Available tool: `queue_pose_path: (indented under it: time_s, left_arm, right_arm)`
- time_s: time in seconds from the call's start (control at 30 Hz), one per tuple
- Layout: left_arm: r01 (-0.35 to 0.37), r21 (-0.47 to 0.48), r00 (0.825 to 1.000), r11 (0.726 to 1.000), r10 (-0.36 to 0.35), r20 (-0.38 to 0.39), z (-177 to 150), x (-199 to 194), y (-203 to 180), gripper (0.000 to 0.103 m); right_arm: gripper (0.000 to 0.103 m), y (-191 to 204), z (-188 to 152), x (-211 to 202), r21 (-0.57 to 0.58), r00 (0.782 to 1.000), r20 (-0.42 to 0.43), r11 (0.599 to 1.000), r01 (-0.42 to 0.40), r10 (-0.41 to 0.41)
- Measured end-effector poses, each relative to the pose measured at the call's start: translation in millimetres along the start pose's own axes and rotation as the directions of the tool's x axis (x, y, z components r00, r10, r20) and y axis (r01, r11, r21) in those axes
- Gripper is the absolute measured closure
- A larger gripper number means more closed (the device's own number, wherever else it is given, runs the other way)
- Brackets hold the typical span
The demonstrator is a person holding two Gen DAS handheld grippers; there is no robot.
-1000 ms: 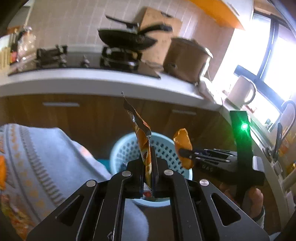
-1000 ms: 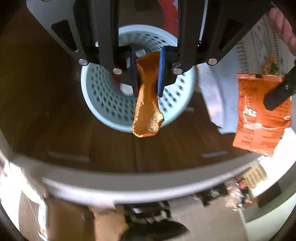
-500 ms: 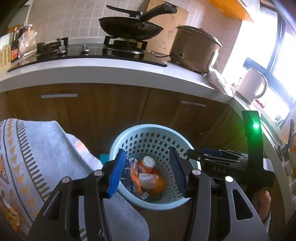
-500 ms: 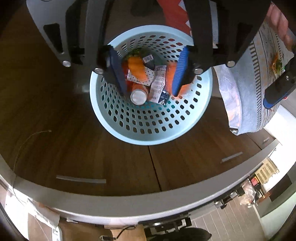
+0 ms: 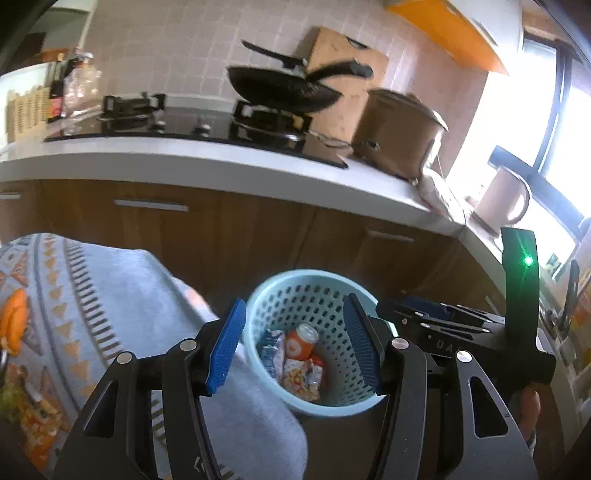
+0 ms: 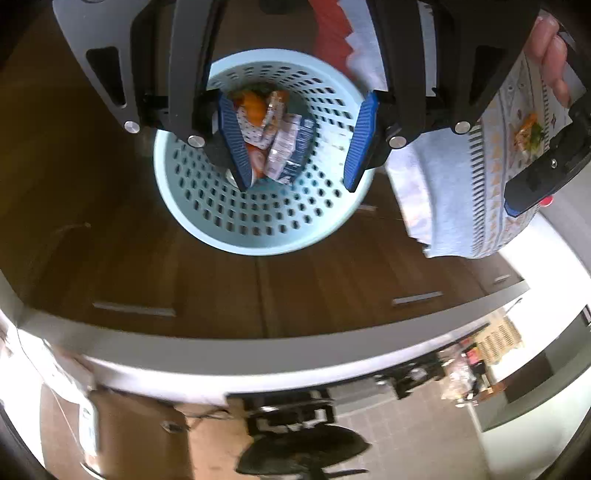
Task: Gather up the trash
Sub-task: 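Move both tools back over the table, then grasp the red-and-white paper cup with the left tool while the right tool grasps the dotted wrapper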
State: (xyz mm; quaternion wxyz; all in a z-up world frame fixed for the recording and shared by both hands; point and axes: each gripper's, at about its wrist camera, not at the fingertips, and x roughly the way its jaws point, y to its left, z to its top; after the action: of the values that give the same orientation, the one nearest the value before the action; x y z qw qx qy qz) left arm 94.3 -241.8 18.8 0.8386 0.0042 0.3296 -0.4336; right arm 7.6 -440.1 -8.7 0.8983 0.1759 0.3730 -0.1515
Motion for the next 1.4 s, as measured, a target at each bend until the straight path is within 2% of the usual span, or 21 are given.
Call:
queue_pose_path:
  time_s: [0.13,0.23,0.33,0.4,0.57,0.6,0.67,0.83,0.93,1.17,1.2,1.27,1.37,1.4]
  left_arm:
    - [-0.066,-0.042,0.996,0.997,0.069,0.053,-5,-35,28,0.049]
    - [-0.151,-0.099,0.984,0.984,0.159,0.081,-8,-66,62,0.050]
    - [-0.258,-0.168,0.957,0.951,0.276,0.089,-11,-99,104,0.048]
    - [-0.338,-0.219,0.928,0.915,0.363,0.083,-13,-122,138,0.042]
    - [-0.451,-0.309,0.874,0.837,0.485,0.038,-17,-161,209,0.039]
    - [-0.459,-0.317,0.870,0.830,0.493,0.031,-17,-166,219,0.038]
    - [-0.491,-0.342,0.851,0.801,0.525,0.010,-17,-172,242,0.038]
    - [-0.521,-0.341,0.842,0.783,0.536,-0.058,-21,-164,283,0.038]
    - [-0.528,-0.359,0.842,0.770,0.531,-0.097,-24,-150,302,0.038]
    - [-0.571,-0.391,0.816,0.722,0.551,-0.175,-31,-113,333,0.038]
    - [-0.595,-0.369,0.799,0.714,0.574,-0.178,-29,-108,333,0.038]
    - [-0.611,-0.351,0.789,0.710,0.586,-0.186,-26,-103,336,0.038]
    - [-0.599,-0.349,0.797,0.721,0.577,-0.178,-20,-97,338,0.038]
    - [-0.602,-0.343,0.796,0.721,0.578,-0.180,-18,-94,339,0.038]
  right_arm:
    - [0.055,39,-2,-7,-0.071,0.998,0.022,0.996,-0.051,0.053]
    - [0.055,79,-5,-8,-0.140,0.994,0.026,0.985,-0.103,0.107]
    - [0.055,126,-10,-8,-0.225,0.986,0.020,0.962,-0.157,0.166]
    - [0.055,155,-14,-7,-0.274,0.979,0.010,0.943,-0.191,0.202]
    - [0.055,220,-24,6,-0.367,0.965,-0.045,0.894,-0.256,0.258]
    - [0.055,233,-27,10,-0.385,0.963,-0.057,0.884,-0.266,0.265]
    - [0.055,255,-31,17,-0.410,0.956,-0.082,0.865,-0.289,0.280]
    - [0.055,303,-45,31,-0.469,0.942,-0.132,0.818,-0.333,0.308]
    - [0.055,317,-49,40,-0.485,0.938,-0.152,0.804,-0.344,0.310]
    - [0.055,326,-53,68,-0.484,0.934,-0.204,0.798,-0.358,0.295]
    - [0.055,326,-54,71,-0.482,0.931,-0.213,0.797,-0.365,0.297]
    - [0.055,326,-53,79,-0.475,0.923,-0.230,0.793,-0.383,0.308]
    - [0.054,326,-54,90,-0.461,0.912,-0.259,0.789,-0.406,0.318]
    - [0.054,326,-54,93,-0.458,0.911,-0.266,0.790,-0.407,0.315]
